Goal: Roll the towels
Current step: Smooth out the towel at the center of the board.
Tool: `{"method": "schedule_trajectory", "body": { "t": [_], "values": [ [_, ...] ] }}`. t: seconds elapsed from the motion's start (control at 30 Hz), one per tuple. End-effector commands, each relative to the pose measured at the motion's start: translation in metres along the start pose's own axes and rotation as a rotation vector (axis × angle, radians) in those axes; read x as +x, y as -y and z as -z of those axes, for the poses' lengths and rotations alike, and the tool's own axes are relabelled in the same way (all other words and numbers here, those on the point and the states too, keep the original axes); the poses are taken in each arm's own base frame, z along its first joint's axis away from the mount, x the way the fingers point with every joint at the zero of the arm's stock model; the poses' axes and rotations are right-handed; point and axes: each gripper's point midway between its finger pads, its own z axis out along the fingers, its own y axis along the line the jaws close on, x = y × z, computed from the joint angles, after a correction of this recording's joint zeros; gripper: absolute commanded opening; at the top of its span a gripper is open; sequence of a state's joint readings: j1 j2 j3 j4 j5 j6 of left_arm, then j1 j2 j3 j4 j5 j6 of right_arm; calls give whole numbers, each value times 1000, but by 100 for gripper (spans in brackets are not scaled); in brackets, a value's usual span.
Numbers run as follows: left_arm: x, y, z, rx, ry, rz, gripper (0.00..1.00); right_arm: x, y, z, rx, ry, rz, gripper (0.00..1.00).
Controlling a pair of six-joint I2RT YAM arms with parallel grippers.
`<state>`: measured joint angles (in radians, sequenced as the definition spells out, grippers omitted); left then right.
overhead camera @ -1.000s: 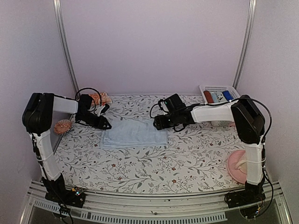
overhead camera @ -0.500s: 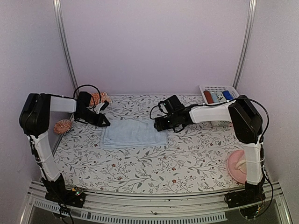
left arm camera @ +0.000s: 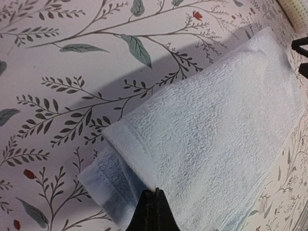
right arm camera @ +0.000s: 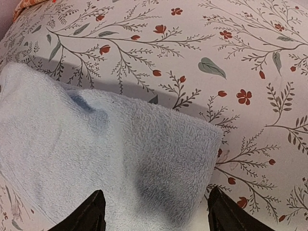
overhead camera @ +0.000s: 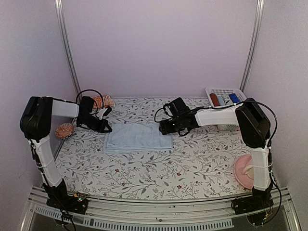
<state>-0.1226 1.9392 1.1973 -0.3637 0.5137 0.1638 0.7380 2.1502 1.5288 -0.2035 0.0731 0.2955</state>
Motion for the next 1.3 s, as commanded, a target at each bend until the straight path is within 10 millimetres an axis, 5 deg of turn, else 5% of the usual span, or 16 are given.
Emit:
{"method": "schedule_trajectory", "body": {
  "t": [0.0, 0.37, 0.83, 1.1, 1.27],
  "values": [
    [6, 9, 7, 0, -10, -5, 0, -6, 9, -4, 40, 9, 2, 74],
    [15, 17, 26, -17, -11, 6, 0, 1, 19, -17, 105, -27, 21, 74],
    [31, -5, 11, -99, -79, 31, 0, 1, 32, -25, 180, -40, 34, 74],
    [3, 1, 32, -113, -5, -33, 47, 0, 30, -21, 176, -43, 39, 74],
    [-3, 21, 52, -87, 32, -128, 55, -4, 17, -9, 141, -32, 54, 74]
  ]
}}
